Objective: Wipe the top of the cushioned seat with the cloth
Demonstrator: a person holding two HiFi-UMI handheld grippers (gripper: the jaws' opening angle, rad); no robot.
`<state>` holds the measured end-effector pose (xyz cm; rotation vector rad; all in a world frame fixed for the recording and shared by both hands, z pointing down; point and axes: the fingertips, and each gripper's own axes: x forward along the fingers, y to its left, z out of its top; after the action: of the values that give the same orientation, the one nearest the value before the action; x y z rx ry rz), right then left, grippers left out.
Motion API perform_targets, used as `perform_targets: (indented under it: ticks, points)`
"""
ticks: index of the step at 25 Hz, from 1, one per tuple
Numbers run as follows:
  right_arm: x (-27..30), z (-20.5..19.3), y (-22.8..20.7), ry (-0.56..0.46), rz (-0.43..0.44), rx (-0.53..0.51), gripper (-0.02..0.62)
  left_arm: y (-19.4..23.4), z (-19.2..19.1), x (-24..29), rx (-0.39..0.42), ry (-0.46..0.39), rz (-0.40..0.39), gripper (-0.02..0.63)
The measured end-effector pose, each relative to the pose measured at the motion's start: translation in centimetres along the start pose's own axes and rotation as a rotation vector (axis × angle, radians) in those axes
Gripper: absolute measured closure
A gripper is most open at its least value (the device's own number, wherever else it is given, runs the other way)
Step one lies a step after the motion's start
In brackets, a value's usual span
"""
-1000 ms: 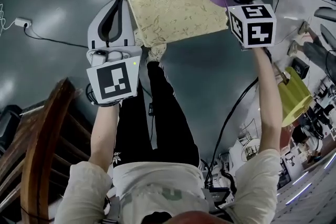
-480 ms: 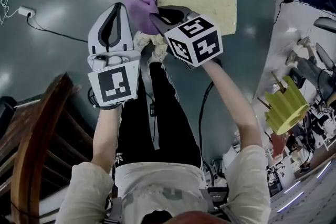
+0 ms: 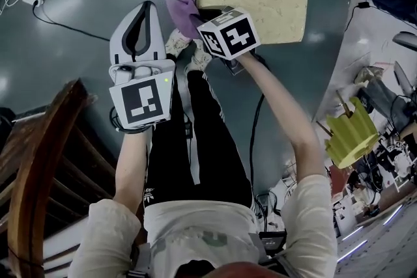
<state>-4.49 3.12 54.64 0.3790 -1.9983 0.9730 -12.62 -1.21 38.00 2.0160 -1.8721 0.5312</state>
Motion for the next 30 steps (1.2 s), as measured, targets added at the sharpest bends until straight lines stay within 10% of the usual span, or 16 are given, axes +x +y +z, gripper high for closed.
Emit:
perform_targets:
  ticks: [15, 30]
  points:
    - [-2.6, -0.7, -5.0, -0.021, -0.116, 0.02, 0.534, -1.7, 0.2, 0.8, 0.023, 0.003, -0.055, 0.601]
    - [-10.6, -4.5, -15.8, 0.054, -0.412, -0.044, 0.534, -4.2, 0.9, 1.7, 0.037, -0.007, -0.1, 0.601]
